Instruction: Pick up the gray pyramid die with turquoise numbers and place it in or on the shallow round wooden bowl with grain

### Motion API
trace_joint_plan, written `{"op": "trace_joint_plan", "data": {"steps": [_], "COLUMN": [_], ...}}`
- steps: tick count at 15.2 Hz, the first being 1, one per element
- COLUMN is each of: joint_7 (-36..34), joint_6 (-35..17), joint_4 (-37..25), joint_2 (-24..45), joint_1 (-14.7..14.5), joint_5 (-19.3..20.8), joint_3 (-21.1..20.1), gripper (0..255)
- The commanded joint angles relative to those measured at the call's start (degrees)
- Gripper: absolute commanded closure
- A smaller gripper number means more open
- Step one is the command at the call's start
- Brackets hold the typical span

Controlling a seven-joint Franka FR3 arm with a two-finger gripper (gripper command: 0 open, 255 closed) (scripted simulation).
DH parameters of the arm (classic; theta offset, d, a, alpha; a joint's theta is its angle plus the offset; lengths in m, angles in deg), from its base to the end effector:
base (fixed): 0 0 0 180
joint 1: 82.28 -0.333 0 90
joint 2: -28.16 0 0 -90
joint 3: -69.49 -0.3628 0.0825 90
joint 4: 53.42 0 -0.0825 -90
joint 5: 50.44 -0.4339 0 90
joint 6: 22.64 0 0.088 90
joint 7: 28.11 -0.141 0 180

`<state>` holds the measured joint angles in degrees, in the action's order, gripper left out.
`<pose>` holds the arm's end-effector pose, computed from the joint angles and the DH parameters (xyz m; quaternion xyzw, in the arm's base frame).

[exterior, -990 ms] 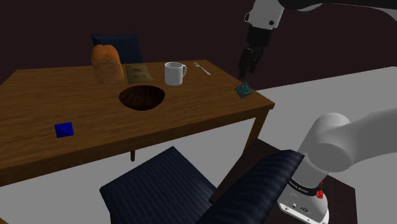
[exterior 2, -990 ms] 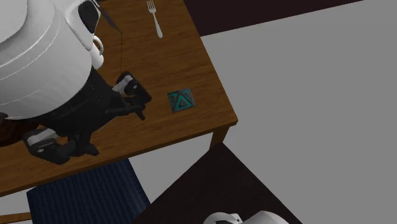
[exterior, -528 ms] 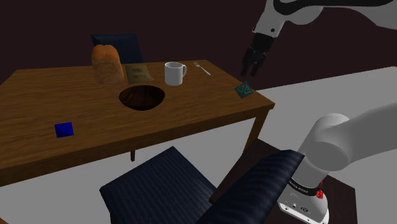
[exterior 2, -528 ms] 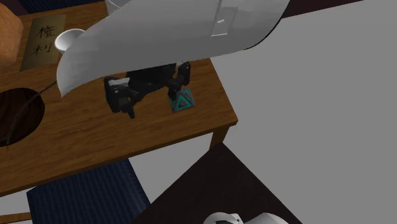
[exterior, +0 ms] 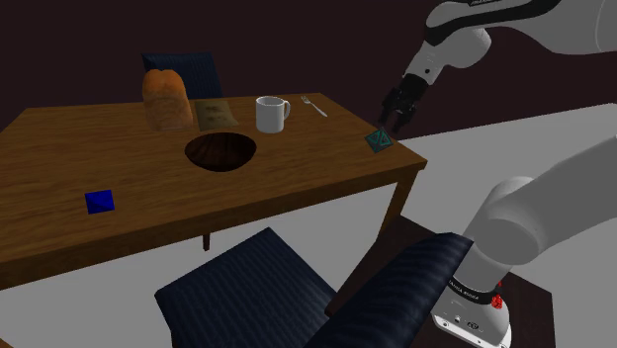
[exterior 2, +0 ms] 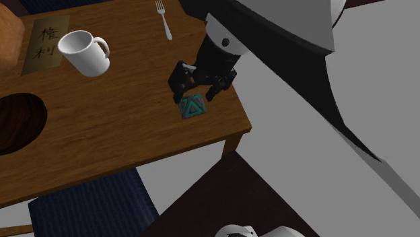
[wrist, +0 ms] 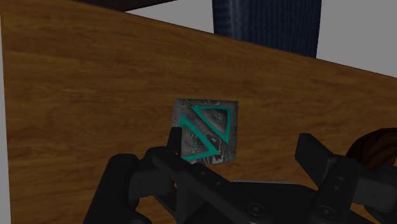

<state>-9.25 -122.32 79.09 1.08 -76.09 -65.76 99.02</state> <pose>0.3609 -0.2378 0.4931 -0.9570 0.1421 -0.0332 0.2507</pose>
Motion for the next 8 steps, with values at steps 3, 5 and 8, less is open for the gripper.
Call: {"op": "trace_joint_plan", "data": {"steps": [3,5,8], "joint_7": [3.7,3.8,4.0], "joint_6": [-1.0,-2.5,-4.8], "joint_4": [-0.1,1.3,3.4], "joint_2": [4.3,4.2,4.3], "joint_1": [-0.1,-0.3,-0.6], "joint_5": [-3.7,-4.0,-4.5], "joint_3": [4.6,4.2,3.7], "gripper": [0,0,0]}}
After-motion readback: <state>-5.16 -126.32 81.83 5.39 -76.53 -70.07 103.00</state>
